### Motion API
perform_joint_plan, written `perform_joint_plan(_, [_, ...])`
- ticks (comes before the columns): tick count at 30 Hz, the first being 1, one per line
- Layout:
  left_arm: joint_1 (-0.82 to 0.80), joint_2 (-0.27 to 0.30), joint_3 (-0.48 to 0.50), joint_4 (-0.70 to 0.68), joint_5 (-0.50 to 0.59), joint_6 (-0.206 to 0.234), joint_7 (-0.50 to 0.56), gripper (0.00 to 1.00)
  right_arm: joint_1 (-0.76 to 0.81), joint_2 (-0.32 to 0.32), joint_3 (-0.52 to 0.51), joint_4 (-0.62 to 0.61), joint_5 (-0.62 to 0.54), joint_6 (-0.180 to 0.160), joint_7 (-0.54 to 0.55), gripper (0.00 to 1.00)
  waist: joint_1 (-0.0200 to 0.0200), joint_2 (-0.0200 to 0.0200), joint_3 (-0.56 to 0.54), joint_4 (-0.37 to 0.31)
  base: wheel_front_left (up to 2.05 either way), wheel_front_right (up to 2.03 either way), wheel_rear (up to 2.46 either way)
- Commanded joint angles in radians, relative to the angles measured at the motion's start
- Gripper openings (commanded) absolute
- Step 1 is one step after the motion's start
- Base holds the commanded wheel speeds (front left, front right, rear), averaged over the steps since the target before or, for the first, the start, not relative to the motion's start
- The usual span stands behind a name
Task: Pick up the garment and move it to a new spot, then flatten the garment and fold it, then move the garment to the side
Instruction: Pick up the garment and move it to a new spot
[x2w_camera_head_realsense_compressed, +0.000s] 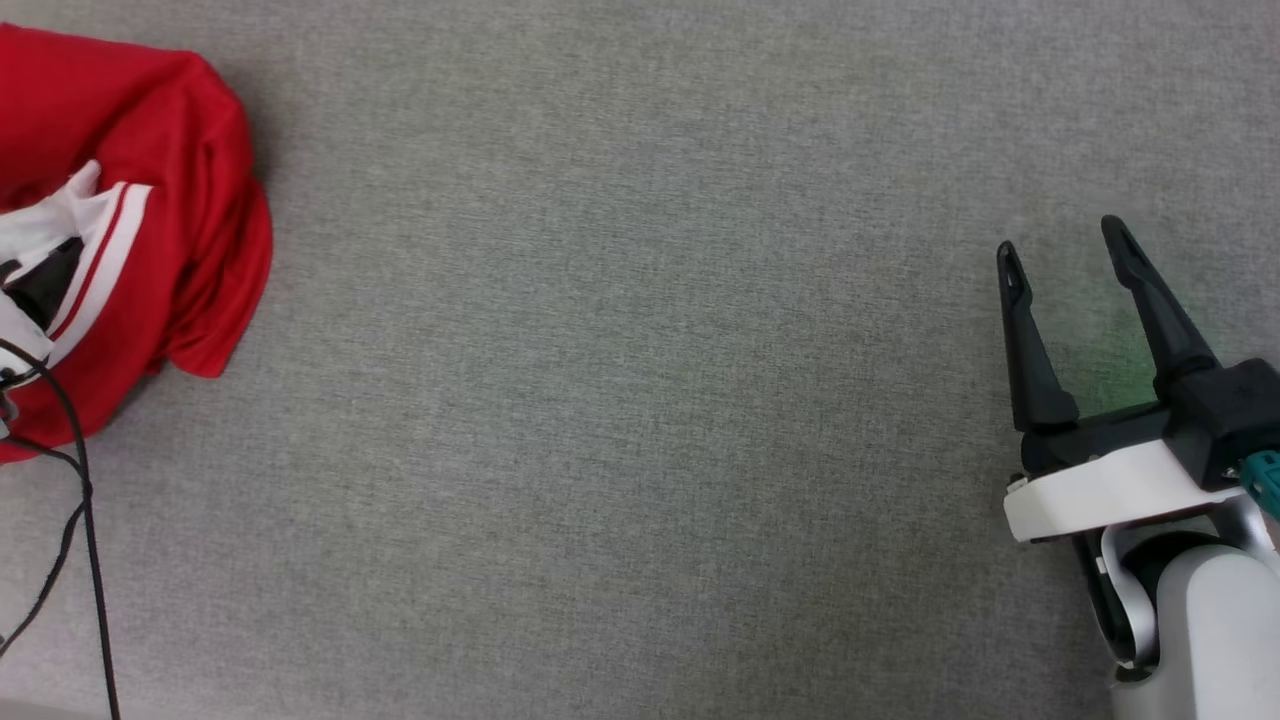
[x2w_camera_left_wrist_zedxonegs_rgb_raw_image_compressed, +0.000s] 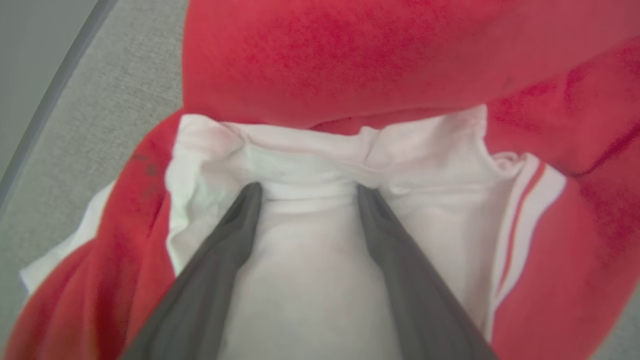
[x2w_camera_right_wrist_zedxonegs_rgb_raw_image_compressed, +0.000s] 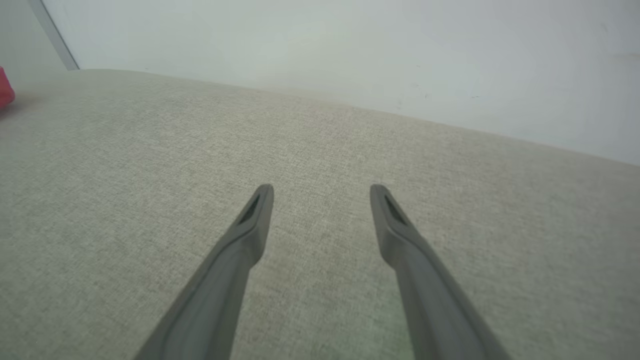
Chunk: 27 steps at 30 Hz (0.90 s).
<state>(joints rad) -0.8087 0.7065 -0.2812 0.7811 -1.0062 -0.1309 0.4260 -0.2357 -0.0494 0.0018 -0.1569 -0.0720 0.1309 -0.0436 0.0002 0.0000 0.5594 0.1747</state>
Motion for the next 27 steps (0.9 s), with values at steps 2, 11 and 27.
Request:
perform_joint_plan(2, [-0.001,-0.018,-0.025,0.072,-0.013,0.001,0.048,1.00,-0.020,-0.002,0.000,0.003,-0.002,0.000,-0.003,1.00,-0.0002,0.0000,0.014,-0.013,0.00,0.00,0.00])
perform_joint_plan(11, [0.005,-0.052,-0.093,0.176,-0.045,0.001,0.157,0.00,0.000,-0.002,0.010,0.021,0.018,0.000,-0.003,1.00,-0.0002,0.0000,-0.034,-0.009,0.00,0.00,0.00])
perform_joint_plan(27, [-0.079,0.003,-0.151,0.181,0.122,0.005,-0.387,0.00,0.107,-0.001,-0.010,0.083,0.064,0.000,-0.015,1.00,-0.0002,0.0000,-0.285,0.014,0.00,0.00,0.00])
